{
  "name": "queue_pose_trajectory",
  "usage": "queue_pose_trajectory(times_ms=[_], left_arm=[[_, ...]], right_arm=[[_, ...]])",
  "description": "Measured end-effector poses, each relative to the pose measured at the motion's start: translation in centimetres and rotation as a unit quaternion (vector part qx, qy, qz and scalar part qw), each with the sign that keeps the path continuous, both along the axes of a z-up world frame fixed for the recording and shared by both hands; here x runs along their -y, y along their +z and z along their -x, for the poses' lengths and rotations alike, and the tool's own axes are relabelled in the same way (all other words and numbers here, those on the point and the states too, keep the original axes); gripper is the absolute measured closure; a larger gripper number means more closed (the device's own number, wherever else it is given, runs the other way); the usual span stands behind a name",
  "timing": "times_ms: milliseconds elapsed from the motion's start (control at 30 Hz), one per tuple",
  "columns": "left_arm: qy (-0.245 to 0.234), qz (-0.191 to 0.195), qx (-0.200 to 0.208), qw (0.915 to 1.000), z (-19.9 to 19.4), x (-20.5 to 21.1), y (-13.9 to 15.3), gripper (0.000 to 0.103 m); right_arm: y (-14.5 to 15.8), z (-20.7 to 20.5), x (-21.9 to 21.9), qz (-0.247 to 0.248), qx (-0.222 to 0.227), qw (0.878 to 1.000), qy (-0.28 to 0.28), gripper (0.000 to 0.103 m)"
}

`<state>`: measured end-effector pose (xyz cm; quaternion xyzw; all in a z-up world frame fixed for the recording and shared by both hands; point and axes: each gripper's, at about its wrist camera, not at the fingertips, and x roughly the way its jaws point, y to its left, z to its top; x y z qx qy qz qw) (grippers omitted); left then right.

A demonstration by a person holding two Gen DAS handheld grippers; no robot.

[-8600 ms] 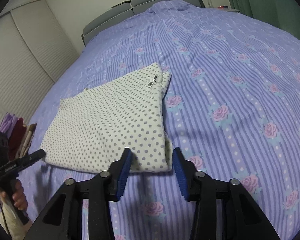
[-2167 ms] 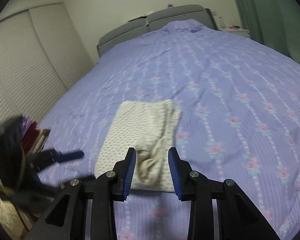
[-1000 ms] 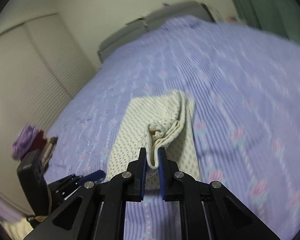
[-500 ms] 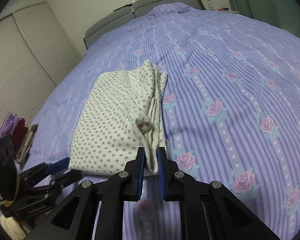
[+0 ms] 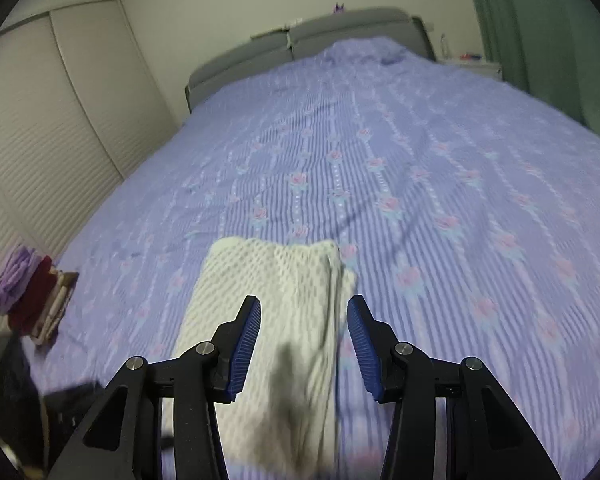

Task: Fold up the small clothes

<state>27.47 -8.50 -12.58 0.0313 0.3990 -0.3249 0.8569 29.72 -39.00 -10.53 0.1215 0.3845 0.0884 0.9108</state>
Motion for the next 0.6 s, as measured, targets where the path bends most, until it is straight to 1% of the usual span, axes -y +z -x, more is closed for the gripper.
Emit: queue_pose_trajectory(times_ms=[67,133,200,233,267,300,400,500,567,600], left_arm=[[0.003,0.002,-0.006,1.0,-0.2,0.0,-0.5,0.054],[0.006,0.007,-0.019,0.9998,-0.6,-0.3,-1.1,0.054],[0.002,-0.002,-0.03,0.9996,-0.7,-0.3,-1.9,0.055],[-0.001,-0.004,-0.032,0.9995,-0.7,-0.3,-2.2,0.056],[-0.003,-0.005,-0.036,0.9993,-0.7,-0.3,-2.6,0.056],[-0.008,-0.006,-0.038,0.9992,-0.6,-0.3,-2.9,0.056],[-0.011,-0.014,-0.03,0.9994,-0.3,0.0,-2.9,0.057],[-0.007,-0.009,-0.036,0.9993,-0.4,0.0,-3.1,0.057],[-0.007,-0.009,-0.036,0.9993,-0.4,0.0,-3.1,0.057],[-0.008,-0.011,-0.035,0.9993,-0.4,-0.1,-3.0,0.057]], right_arm=[[-0.6,-2.3,0.0,-0.001,-0.013,1.0,0.003,0.064],[-1.3,-3.6,-0.2,-0.006,-0.026,1.0,0.006,0.07],[-2.2,-4.6,-0.2,-0.017,-0.042,0.999,0.009,0.073],[-2.5,-4.6,-0.1,-0.016,-0.045,0.999,0.008,0.079],[-2.8,-4.7,-0.1,-0.014,-0.048,0.999,0.005,0.088],[-2.9,-4.8,0.0,-0.015,-0.046,0.999,0.005,0.091],[-3.0,-5.0,0.5,-0.024,-0.037,0.999,0.001,0.094],[-2.7,-5.5,1.0,-0.022,-0.024,0.999,-0.008,0.094],[-3.1,-6.3,1.6,-0.03,-0.036,0.999,-0.018,0.094],[-3.3,-6.6,1.7,-0.025,-0.044,0.998,-0.027,0.094]])
